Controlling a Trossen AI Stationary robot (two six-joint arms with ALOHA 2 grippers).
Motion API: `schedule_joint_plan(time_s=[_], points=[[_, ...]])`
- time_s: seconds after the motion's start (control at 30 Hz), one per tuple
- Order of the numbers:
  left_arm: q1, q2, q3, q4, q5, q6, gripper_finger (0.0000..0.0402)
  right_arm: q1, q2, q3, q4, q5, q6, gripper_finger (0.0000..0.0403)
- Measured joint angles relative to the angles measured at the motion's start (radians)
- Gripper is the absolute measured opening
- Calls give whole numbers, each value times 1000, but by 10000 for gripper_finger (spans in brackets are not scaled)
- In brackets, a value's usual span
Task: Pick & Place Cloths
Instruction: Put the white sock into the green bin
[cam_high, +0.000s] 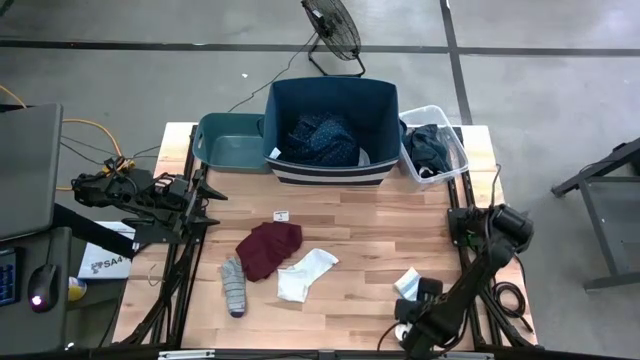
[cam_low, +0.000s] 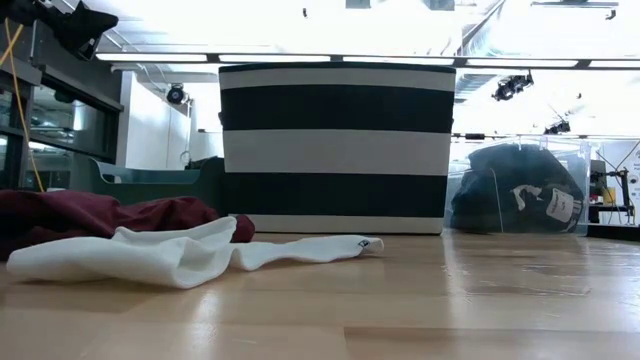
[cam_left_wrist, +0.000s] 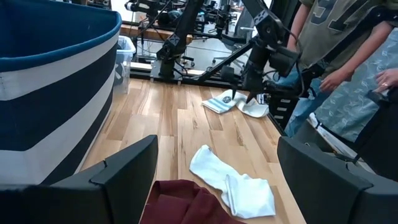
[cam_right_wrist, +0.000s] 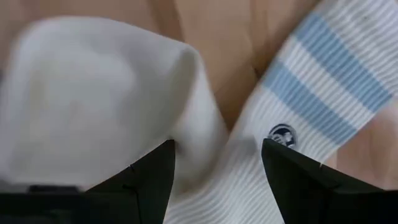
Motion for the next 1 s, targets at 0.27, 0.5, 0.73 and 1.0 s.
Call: schedule_joint_plan(time_s=[0.27, 0.5, 0.73, 1.0], points=[[0, 0, 0, 0, 0, 0, 324, 3, 63, 0, 6, -36, 14, 231], [0, 0, 0, 0, 0, 0, 324, 4, 61, -58, 107, -71, 140, 230], [0, 0, 0, 0, 0, 0, 324, 4, 58, -92, 211, -101, 169, 172], [0, 0, 0, 0, 0, 0, 324, -34, 56, -93, 226, -103, 169, 25]])
